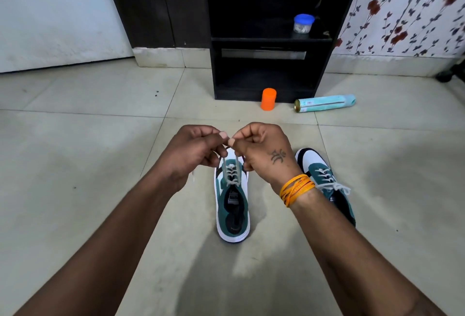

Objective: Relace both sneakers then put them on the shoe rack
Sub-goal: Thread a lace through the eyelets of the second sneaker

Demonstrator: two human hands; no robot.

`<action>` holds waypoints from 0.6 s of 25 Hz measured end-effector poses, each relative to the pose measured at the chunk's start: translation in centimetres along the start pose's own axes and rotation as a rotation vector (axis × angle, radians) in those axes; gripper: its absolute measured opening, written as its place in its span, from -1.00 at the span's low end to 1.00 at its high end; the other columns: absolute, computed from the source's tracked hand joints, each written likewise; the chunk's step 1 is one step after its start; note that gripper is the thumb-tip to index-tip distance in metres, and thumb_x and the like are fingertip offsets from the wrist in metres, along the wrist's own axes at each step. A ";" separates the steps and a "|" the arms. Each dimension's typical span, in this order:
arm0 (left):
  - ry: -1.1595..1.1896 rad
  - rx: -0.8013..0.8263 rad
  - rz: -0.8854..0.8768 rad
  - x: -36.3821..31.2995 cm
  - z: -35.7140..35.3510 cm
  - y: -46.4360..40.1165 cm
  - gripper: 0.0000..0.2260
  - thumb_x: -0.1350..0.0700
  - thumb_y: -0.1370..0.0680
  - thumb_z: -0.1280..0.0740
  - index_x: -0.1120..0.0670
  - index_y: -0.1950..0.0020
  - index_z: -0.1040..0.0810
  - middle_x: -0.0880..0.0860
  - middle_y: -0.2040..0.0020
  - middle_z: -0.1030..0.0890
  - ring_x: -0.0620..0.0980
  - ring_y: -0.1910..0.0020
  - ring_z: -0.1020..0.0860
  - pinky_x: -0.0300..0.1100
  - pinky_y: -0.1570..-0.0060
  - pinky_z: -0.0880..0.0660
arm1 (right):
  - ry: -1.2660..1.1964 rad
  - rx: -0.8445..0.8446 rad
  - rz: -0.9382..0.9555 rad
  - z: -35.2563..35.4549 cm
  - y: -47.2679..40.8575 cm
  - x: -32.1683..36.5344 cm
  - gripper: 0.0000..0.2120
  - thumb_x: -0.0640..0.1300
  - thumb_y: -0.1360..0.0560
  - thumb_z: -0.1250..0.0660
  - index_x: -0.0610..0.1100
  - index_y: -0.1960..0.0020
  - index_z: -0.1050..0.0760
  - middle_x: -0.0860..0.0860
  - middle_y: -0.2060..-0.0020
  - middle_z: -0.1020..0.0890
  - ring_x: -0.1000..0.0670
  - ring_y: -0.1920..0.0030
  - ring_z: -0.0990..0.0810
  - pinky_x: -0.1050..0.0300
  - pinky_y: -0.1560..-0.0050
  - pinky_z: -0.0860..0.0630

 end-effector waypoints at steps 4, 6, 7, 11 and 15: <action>0.061 0.027 -0.063 -3.0 0.6 1.0 -0.78 0.08 -0.67 -0.35 0.17 -0.01 -0.73 0.22 0.12 -0.71 0.05 0.28 -0.59 -0.05 0.06 -0.62 | -0.151 0.041 -0.021 0.5 0.5 3.0 -0.84 -0.20 -0.51 -0.51 -0.30 0.07 -0.62 -0.15 0.35 -0.61 -0.02 0.47 -0.44 0.06 0.35 -0.47; 0.094 0.072 -0.064 -3.7 0.7 1.2 -0.71 0.06 -0.70 -0.27 0.21 -0.12 -0.72 0.26 0.03 -0.72 0.09 0.20 -0.64 0.00 -0.02 -0.65 | -0.230 0.064 -0.070 0.7 0.8 3.6 -0.85 -0.23 -0.51 -0.50 -0.33 0.04 -0.63 -0.11 0.34 -0.60 0.00 0.47 -0.44 0.08 0.32 -0.49; 0.130 0.100 -0.052 -3.9 0.9 1.2 -0.68 0.09 -0.72 -0.20 0.23 -0.17 -0.70 0.27 -0.02 -0.73 0.12 0.15 -0.66 0.04 -0.08 -0.64 | -0.267 0.077 -0.099 0.8 1.0 3.9 -0.86 -0.23 -0.51 -0.51 -0.30 0.02 -0.65 -0.10 0.31 -0.62 0.01 0.46 -0.48 0.08 0.30 -0.54; 0.207 0.196 -0.042 -3.8 1.4 1.3 -0.62 0.38 -0.61 -0.08 0.31 -0.28 -0.61 0.29 -0.14 -0.71 0.21 -0.01 -0.70 0.04 -0.12 -0.65 | -0.424 0.160 -0.226 1.5 1.2 3.9 -0.82 -0.27 -0.53 -0.36 -0.21 -0.06 -0.70 -0.13 0.14 -0.71 -0.04 0.23 -0.67 -0.06 0.06 -0.68; 0.133 0.075 -0.110 -3.1 1.4 1.1 -0.83 0.31 -0.63 -0.33 0.24 -0.17 -0.68 0.23 -0.02 -0.74 0.15 0.07 -0.72 -0.07 0.01 -0.66 | -0.354 0.154 -0.141 1.3 1.3 3.7 -0.72 -0.41 -0.49 -0.32 -0.19 -0.08 -0.70 -0.15 0.06 -0.76 -0.05 0.14 -0.69 -0.15 -0.02 -0.68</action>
Point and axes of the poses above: each hand's wrist, its own y-axis away from the middle knuckle, its own z-axis out of the back of the hand, x = y × z, the point moved 5 cm from there along -y, towards the middle knuckle
